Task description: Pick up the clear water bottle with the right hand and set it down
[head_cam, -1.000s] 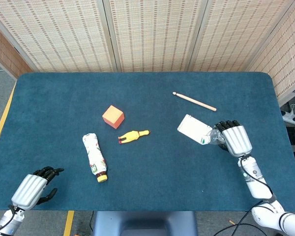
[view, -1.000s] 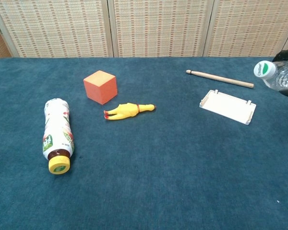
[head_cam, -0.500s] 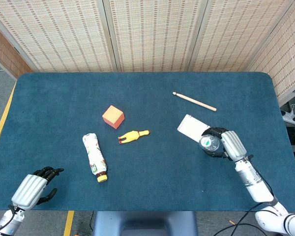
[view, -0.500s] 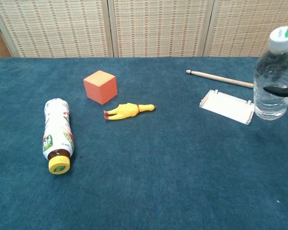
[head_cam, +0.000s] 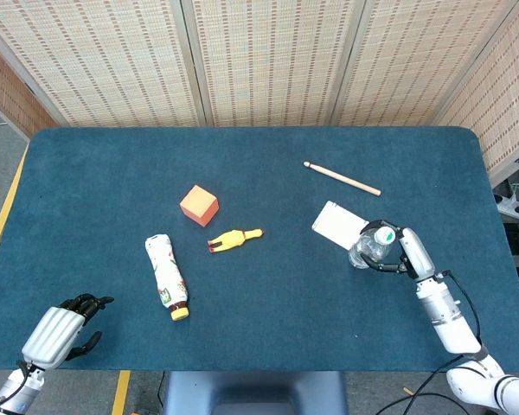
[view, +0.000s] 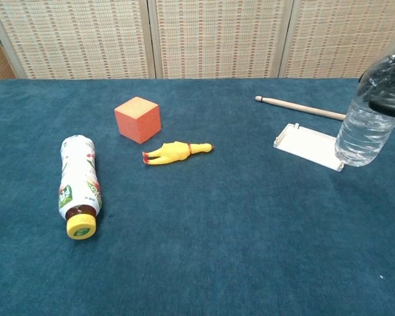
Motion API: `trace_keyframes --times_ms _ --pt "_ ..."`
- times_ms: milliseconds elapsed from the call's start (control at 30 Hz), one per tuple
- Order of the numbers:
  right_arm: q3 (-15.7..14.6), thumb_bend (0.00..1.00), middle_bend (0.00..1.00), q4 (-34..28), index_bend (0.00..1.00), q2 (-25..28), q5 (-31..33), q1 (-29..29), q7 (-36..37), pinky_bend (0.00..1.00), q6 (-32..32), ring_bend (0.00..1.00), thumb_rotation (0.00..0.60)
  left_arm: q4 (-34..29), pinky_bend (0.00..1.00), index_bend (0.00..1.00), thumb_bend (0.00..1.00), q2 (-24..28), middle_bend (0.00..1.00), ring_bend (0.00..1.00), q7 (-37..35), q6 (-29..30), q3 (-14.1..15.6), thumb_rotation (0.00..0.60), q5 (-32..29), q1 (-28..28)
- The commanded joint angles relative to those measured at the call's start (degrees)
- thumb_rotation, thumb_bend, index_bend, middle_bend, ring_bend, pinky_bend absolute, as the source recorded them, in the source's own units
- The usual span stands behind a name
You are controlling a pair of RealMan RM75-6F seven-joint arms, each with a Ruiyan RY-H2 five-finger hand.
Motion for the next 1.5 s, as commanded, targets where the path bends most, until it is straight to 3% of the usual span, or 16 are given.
trace_keyframes --times_ms 33,233,333,467,667,767,1200,1300,1500 --pt "1.9 0.51 0.73 -0.7 0.80 -3.2 -1.3 1.9 -22.7 0.68 1.8 0.63 0.600 0.1 0.43 0.21 0.37 0.0 0.33 0.23 0.0 0.2 0.0 0.600 0.1 0.0" --pt "2.3 0.51 0.73 -14.2 0.80 1.1 -5.0 2.4 -28.4 0.68 5.3 0.63 0.600 0.2 0.43 0.21 0.37 0.1 0.33 0.23 -0.5 0.4 0.0 0.600 0.1 0.1" --pt "2.6 0.51 0.73 -16.7 0.80 2.3 -5.0 1.9 -29.5 0.68 6.1 0.63 0.600 0.2 0.42 0.21 0.37 0.1 0.33 0.23 -0.6 0.5 0.0 0.600 0.2 0.1" --pt "2.2 0.51 0.73 -14.1 0.81 2.0 -2.7 1.1 -29.6 0.68 4.3 0.63 0.600 0.1 0.43 0.21 0.37 0.2 0.33 0.23 -0.7 0.5 0.0 0.600 0.3 0.0" --pt "2.1 0.51 0.73 -2.3 0.81 -2.4 3.3 0.2 -29.2 0.68 -1.3 0.64 0.600 0.1 0.43 0.21 0.37 0.1 0.33 0.23 -0.6 0.2 0.0 0.600 0.2 0.0" --pt "2.7 0.51 0.73 0.0 0.81 -3.6 3.2 0.5 -27.3 0.68 -1.3 0.64 0.600 0.3 0.43 0.21 0.37 0.0 0.33 0.23 -0.3 0.2 0.1 0.600 0.4 -0.1" --pt "3.5 0.51 0.73 -13.4 0.81 2.2 -2.5 -1.1 -26.2 0.68 7.9 0.64 0.600 0.5 0.43 0.21 0.37 0.0 0.33 0.23 -0.5 0.8 0.1 0.600 0.8 0.0" --pt "2.5 0.51 0.73 -11.6 0.81 2.2 -1.2 -1.7 -23.1 0.68 5.9 0.64 0.600 0.5 0.43 0.21 0.37 0.0 0.33 0.23 -0.6 0.6 0.1 0.600 0.7 0.0" --pt "0.0 0.51 0.73 -6.0 0.81 2.3 2.4 -1.5 -1.5 0.68 -4.7 0.64 0.600 0.6 0.43 0.21 0.37 -0.2 0.33 0.23 -0.1 0.1 0.2 0.600 0.7 -0.1"
